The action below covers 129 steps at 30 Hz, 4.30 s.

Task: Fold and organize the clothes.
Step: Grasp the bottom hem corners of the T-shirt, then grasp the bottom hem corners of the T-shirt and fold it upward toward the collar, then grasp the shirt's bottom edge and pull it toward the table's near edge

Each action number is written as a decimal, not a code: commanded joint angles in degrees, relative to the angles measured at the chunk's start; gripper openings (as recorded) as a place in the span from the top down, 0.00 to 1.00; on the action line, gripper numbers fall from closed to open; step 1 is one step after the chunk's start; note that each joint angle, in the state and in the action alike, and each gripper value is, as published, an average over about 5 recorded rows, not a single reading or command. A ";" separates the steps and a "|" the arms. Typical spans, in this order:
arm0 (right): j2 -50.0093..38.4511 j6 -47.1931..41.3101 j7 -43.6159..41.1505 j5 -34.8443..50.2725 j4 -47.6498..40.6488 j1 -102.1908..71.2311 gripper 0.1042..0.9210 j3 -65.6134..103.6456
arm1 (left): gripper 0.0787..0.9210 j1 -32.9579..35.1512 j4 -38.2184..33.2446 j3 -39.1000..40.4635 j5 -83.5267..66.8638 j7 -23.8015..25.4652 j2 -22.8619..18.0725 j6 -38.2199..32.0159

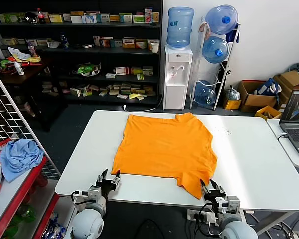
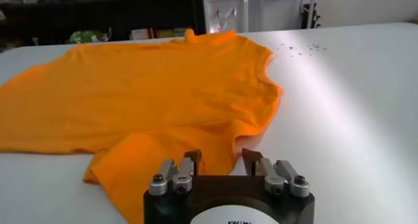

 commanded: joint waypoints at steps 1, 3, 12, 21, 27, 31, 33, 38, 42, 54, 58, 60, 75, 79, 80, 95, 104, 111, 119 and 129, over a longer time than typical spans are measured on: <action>-0.01 -0.56 0.80 -0.10 1.13 -0.24 0.72 -0.26 | 0.51 0.45 0.60 0.07 -0.03 0.78 0.30 -1.31; -0.15 -0.60 1.00 -0.52 2.19 -0.71 0.79 -0.48 | 0.58 0.80 0.17 -0.17 -0.05 0.83 0.41 -1.69; -0.61 -0.74 1.50 -0.72 4.95 -2.19 0.98 -0.91 | 0.89 3.05 -4.27 -0.61 0.00 0.25 0.70 -2.16; -3.66 -1.49 1.98 -0.72 13.89 -10.02 0.98 0.85 | 0.97 7.29 -11.78 -0.88 0.79 -0.94 3.04 -2.07; -5.64 -1.09 1.57 -2.61 18.29 -16.86 0.98 2.86 | 0.97 12.55 -15.51 -1.99 2.05 -1.06 4.56 -2.81; -5.83 0.18 1.08 -4.81 18.94 -20.08 0.98 4.17 | 0.97 16.72 -16.39 -2.75 3.41 -0.89 5.12 -4.28; -5.93 0.99 0.80 -6.12 19.19 -21.67 0.98 4.93 | 0.97 18.76 -16.88 -3.04 4.09 -0.85 5.38 -5.03; -6.51 2.43 0.05 -9.05 20.42 -24.03 0.98 6.00 | 0.97 21.72 -18.09 -3.04 6.27 -0.90 5.84 -6.89; -6.75 3.60 -0.42 -10.20 19.72 -21.23 0.98 5.40 | 0.97 19.63 -16.93 -2.89 7.55 -1.14 5.12 -8.07; -9.32 10.50 -4.89 -10.83 7.08 -5.05 0.98 4.07 | 0.97 8.00 -11.56 -1.99 7.25 -1.09 1.78 -8.76; -9.76 11.17 -5.35 -9.88 3.22 -0.22 0.98 3.09 | 0.97 4.59 -9.03 -1.68 6.45 -1.46 1.59 -8.56; -9.98 11.08 -5.29 -9.30 1.00 2.40 0.98 2.15 | 0.97 2.93 -7.01 -1.48 6.41 -1.47 1.62 -8.54; -8.96 10.11 -5.04 -8.95 -13.64 18.68 0.98 -6.79 | 0.97 -8.26 4.41 5.38 3.92 -1.30 4.10 -8.78; -8.78 9.22 -4.62 -8.16 -14.45 20.04 0.98 -7.75 | 0.97 -9.30 4.51 6.14 3.58 -1.28 4.45 -8.71; -8.69 8.85 -4.34 -8.25 -14.46 20.18 0.98 -7.84 | 0.97 -9.45 4.42 6.34 3.49 -1.26 4.44 -8.68; -8.51 -0.22 1.28 -6.26 -9.69 17.14 0.95 -6.90 | 0.97 -9.17 3.81 8.09 4.39 -0.91 3.77 -9.15; -10.26 -5.87 1.66 -2.76 -3.51 9.83 0.66 -2.91 | 0.71 -4.48 0.53 6.19 1.31 -0.84 5.38 -8.89; -10.96 -6.56 0.87 -2.41 -2.98 5.81 0.42 -0.54 | 0.46 -3.94 1.12 5.42 -2.92 -1.79 5.42 -5.65; -10.26 -4.15 -0.43 -2.24 -4.90 6.56 0.17 -1.12 | 0.20 -5.55 2.63 5.42 -5.90 -3.11 4.95 -3.19; -10.01 -3.60 -0.44 -2.45 -3.84 6.96 0.46 -2.39 | 0.33 -5.98 3.39 5.30 -7.44 -3.12 4.95 -2.17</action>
